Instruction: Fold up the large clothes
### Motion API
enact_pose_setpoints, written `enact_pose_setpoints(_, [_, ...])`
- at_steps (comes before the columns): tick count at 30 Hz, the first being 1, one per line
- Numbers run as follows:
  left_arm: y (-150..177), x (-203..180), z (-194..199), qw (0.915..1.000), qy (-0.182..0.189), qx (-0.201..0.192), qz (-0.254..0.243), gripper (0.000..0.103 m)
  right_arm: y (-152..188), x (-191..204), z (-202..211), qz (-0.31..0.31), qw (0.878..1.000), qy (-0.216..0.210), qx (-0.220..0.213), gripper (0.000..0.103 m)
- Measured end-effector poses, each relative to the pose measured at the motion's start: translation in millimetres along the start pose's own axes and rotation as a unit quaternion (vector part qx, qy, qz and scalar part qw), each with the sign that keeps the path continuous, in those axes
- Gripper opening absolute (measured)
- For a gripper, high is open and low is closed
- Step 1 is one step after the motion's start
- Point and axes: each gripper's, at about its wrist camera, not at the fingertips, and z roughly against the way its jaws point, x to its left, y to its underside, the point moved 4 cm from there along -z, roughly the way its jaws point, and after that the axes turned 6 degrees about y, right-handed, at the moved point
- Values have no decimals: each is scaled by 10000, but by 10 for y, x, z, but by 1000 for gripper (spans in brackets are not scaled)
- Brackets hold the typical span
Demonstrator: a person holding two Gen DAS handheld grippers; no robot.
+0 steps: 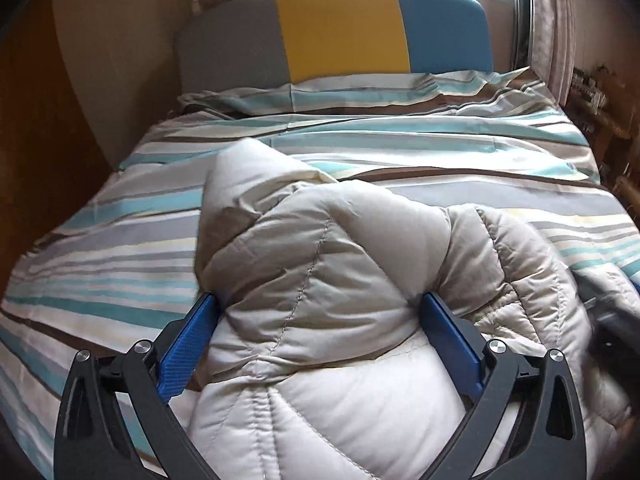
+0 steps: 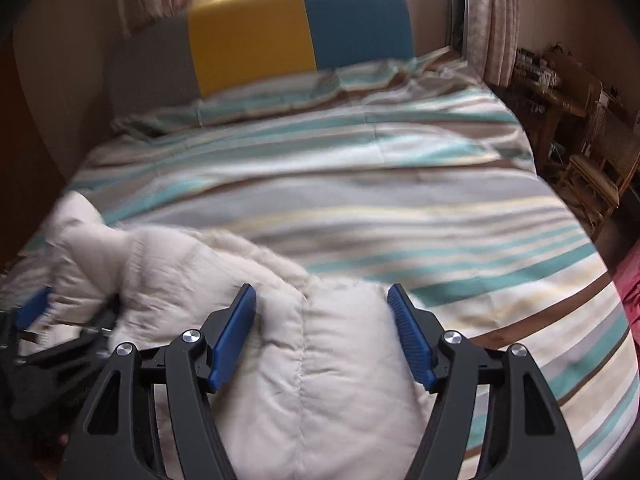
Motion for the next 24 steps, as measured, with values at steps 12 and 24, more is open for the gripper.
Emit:
enact_pose_setpoints(12, [129,-74,69,9998,-33,-75,-170,100,124,-34,-56,-144,9987,300,-396,71])
enact_pose_setpoints(24, [687,-125,737,9931,490,-1026,-292,100,573,-125,538,-315,9952,-13,-926,77])
